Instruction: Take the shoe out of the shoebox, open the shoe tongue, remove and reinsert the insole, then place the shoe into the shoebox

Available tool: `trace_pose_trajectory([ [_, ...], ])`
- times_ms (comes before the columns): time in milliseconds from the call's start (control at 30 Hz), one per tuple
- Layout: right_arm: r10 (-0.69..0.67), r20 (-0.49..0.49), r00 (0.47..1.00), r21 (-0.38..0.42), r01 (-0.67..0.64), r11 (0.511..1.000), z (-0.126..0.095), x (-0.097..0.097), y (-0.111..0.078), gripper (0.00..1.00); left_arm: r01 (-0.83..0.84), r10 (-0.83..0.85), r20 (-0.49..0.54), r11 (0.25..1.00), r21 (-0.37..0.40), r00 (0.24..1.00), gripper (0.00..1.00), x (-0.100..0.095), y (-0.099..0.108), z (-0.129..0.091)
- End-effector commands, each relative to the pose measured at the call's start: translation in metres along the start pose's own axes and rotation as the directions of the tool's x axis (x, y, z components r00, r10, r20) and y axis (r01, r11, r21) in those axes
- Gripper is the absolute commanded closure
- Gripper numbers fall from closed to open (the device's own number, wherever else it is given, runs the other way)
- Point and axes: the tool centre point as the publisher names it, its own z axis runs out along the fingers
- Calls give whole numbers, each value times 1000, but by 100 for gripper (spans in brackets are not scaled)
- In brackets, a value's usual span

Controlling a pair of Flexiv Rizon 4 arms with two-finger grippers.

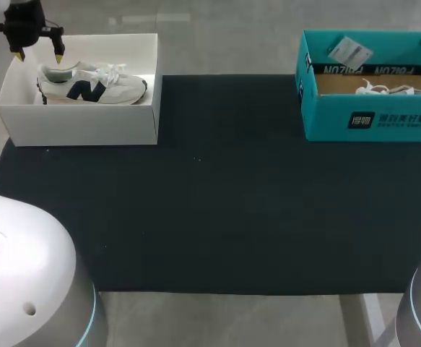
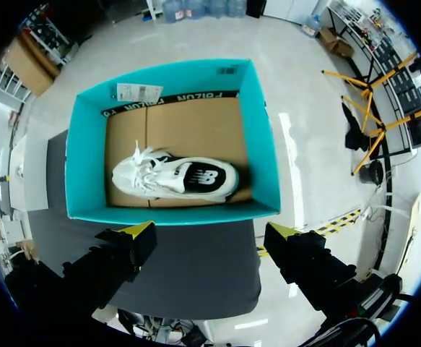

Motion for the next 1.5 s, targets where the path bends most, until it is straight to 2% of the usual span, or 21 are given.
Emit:
trace_pose_trajectory([
  [33, 0, 0, 1000, 2, 0, 1000, 0, 0, 1, 0, -1, 1, -2, 1000, 10, 1000, 0, 1, 4, 0],
  [133, 0, 0, 1000, 2, 0, 1000, 0, 0, 1, 0, -1, 1, -2, 1000, 10, 1000, 0, 1, 4, 0],
  [300, 0, 0, 1000, 2, 0, 1000, 0, 0, 1, 0, -23, 24, -38, 999, 23, 999, 0, 5, 22, 15],
  [500, 0, 0, 1000, 2, 0, 1000, 0, 0, 1, 0, -50, 50, 18, 998, 26, 999, 0, 15, 41, 27],
  [600, 0, 0, 1000, 2, 0, 1000, 0, 0, 1, 0, -50, 50, 3, 998, 36, 999, 0, 16, 45, 37],
  [700, 0, 0, 1000, 2, 0, 1000, 0, 0, 1, 0, -52, 53, -11, 998, 38, 999, 9, 17, 47, 41],
  [733, 0, 0, 1000, 2, 0, 1000, 0, 0, 1, 0, -54, 55, -9, 998, 40, 998, 31, 18, 47, 44],
  [767, 0, 0, 1000, 2, 0, 1000, 0, 0, 1, 0, -55, 55, -12, 998, 42, 998, 37, 18, 47, 44],
  [867, 0, 0, 1000, 2, 0, 1000, 0, 0, 1, 0, -59, 59, 4, 997, 53, 998, 27, 18, 46, 49],
  [900, 0, 0, 1000, 2, 0, 1000, 0, 0, 1, 0, -63, 61, 27, 996, 56, 998, 32, 19, 47, 51],
  [933, 0, 0, 1000, 2, 0, 1000, 0, 0, 1, 0, -52, 50, 39, 997, 61, 998, 45, 21, 47, 53],
  [1033, 0, 0, 1000, 2, 0, 1000, 0, 0, 1, 0, -50, 47, 47, 997, 63, 998, 47, 25, 45, 57],
  [1100, 0, 0, 1000, 2, 0, 1000, 0, 0, 1, 0, -46, 43, 55, 997, 64, 998, 58, 27, 44, 58],
  [1133, 0, 0, 1000, 2, 0, 1000, 0, 0, 1, 0, -48, 44, 58, 997, 66, 997, 60, 29, 43, 58],
  [1500, 0, 0, 1000, 2, 0, 1000, 0, 0, 1, 0, -86, 82, 65, 995, 57, 995, 59, 36, 38, 70],
])
